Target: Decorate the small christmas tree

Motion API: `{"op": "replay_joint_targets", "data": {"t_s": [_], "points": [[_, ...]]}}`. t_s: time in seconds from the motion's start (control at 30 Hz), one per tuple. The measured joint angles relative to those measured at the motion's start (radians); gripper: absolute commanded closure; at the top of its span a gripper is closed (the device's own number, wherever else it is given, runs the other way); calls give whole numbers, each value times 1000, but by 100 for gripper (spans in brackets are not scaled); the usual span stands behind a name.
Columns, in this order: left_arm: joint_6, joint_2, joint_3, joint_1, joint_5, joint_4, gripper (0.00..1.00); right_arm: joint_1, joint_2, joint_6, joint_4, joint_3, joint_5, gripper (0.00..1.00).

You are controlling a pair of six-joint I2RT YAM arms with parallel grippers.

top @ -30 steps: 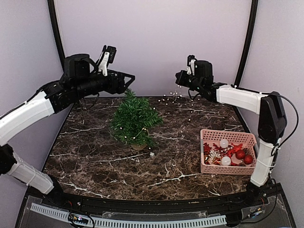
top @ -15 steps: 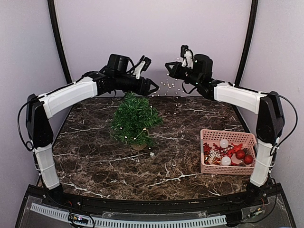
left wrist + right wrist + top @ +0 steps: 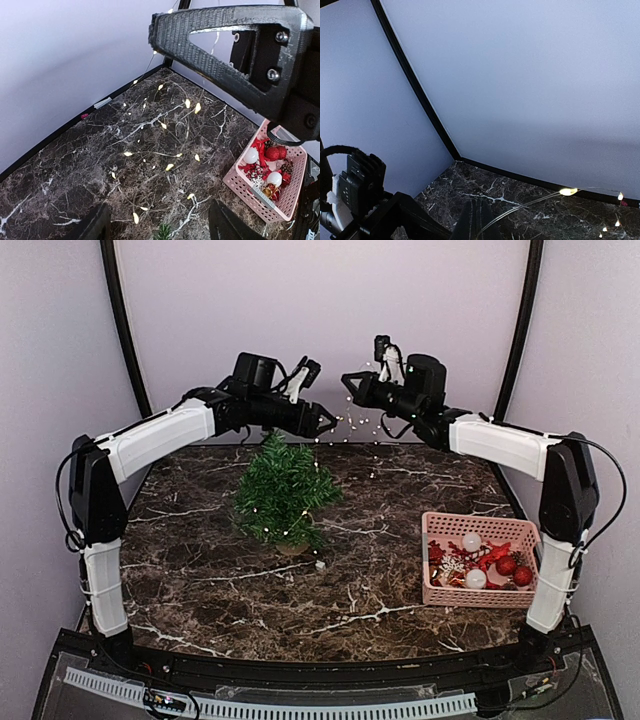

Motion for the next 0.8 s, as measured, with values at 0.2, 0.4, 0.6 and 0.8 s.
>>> {"op": "replay_joint_targets", "data": {"t_s": [0.2,0.4,0.6,0.8], "points": [[11,35,26,0,-10,-27,69,6,0,-11,0,0,-10,100],[18,40,27,0,-6,-46,100,9,-13,-22,-1,-13,44,100],[18,16,-18,0,-36,-16,100,-1,-118,-32,-24,-150,235,100],[16,-103,-156,1,-114,47,100,-78,-230,-19,-52,-319,327,100]]}}
